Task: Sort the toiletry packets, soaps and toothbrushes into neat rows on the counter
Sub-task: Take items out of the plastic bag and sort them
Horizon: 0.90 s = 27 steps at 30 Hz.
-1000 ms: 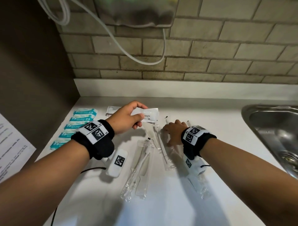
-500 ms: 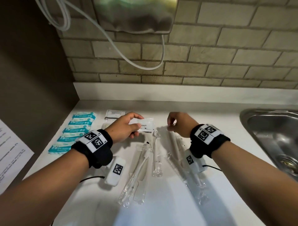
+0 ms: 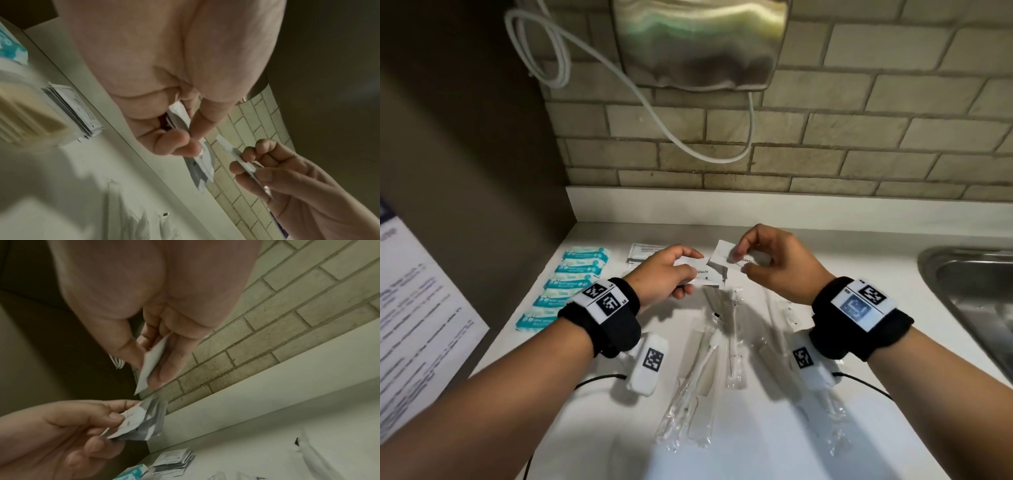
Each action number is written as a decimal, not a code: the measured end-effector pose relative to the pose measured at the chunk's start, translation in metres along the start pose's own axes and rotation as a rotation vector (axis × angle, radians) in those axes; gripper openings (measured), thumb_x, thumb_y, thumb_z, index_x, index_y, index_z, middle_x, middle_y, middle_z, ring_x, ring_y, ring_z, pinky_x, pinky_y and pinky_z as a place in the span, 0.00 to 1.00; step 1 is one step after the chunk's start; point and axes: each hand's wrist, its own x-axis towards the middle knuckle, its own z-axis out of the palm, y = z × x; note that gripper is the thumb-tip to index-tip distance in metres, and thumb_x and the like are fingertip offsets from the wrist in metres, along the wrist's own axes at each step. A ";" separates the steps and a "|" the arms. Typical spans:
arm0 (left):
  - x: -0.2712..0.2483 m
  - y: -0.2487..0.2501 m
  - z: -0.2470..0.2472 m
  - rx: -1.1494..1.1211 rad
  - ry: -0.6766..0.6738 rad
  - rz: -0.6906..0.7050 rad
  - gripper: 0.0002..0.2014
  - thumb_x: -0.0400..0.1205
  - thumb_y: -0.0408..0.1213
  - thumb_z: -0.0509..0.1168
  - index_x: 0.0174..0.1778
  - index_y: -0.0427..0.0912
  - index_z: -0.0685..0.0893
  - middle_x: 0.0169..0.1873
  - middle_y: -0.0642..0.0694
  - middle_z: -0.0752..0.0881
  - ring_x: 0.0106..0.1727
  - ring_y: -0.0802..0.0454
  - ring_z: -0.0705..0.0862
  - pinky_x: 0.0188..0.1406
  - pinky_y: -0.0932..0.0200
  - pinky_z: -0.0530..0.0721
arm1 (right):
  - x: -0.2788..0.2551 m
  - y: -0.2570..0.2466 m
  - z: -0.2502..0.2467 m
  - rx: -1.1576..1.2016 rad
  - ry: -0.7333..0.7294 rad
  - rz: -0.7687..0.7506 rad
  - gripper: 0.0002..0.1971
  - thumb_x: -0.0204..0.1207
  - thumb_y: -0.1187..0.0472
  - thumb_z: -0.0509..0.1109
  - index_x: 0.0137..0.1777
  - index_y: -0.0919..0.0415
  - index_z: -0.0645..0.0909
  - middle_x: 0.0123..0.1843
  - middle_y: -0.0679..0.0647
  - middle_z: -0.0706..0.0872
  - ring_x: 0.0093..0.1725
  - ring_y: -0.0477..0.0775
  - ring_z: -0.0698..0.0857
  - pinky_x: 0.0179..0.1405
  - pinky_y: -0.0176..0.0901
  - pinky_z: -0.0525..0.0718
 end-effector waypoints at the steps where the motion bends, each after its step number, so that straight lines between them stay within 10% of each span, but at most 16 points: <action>1: -0.001 0.000 -0.001 0.001 0.001 -0.003 0.13 0.84 0.28 0.59 0.63 0.43 0.79 0.29 0.44 0.79 0.22 0.60 0.79 0.29 0.64 0.77 | 0.001 0.001 0.002 -0.014 0.000 -0.003 0.16 0.70 0.75 0.69 0.47 0.52 0.78 0.53 0.53 0.89 0.51 0.50 0.89 0.54 0.48 0.86; 6: -0.008 0.001 -0.008 -0.017 0.024 -0.010 0.16 0.83 0.24 0.54 0.64 0.41 0.78 0.30 0.43 0.78 0.22 0.60 0.79 0.30 0.62 0.76 | 0.007 0.000 0.012 -0.076 0.013 -0.015 0.24 0.68 0.76 0.72 0.54 0.51 0.70 0.52 0.45 0.79 0.44 0.35 0.80 0.46 0.32 0.78; 15: -0.020 0.001 -0.026 -0.093 -0.002 0.025 0.14 0.82 0.29 0.60 0.63 0.40 0.78 0.24 0.48 0.79 0.31 0.50 0.77 0.32 0.58 0.74 | 0.023 -0.017 0.043 0.010 -0.029 0.014 0.29 0.69 0.74 0.77 0.54 0.41 0.68 0.43 0.51 0.84 0.44 0.50 0.83 0.41 0.43 0.81; 21: -0.029 -0.012 -0.045 0.009 -0.007 0.055 0.11 0.85 0.32 0.61 0.61 0.48 0.79 0.32 0.40 0.83 0.35 0.47 0.79 0.35 0.57 0.78 | 0.032 -0.028 0.074 -0.242 0.063 0.070 0.32 0.64 0.57 0.83 0.65 0.54 0.71 0.55 0.48 0.76 0.46 0.48 0.78 0.39 0.29 0.75; 24: -0.038 -0.025 -0.056 0.058 -0.017 0.034 0.12 0.85 0.31 0.61 0.58 0.53 0.80 0.33 0.41 0.84 0.37 0.49 0.82 0.36 0.59 0.80 | 0.032 -0.035 0.089 -0.348 -0.108 0.184 0.37 0.68 0.51 0.80 0.74 0.54 0.68 0.63 0.50 0.77 0.49 0.50 0.81 0.48 0.36 0.78; 27: -0.050 -0.039 -0.059 0.117 -0.039 -0.001 0.11 0.86 0.31 0.61 0.58 0.53 0.78 0.36 0.40 0.86 0.32 0.53 0.84 0.32 0.59 0.82 | 0.027 -0.038 0.110 -0.455 -0.343 0.280 0.21 0.72 0.55 0.76 0.63 0.55 0.75 0.47 0.49 0.82 0.37 0.49 0.84 0.38 0.39 0.79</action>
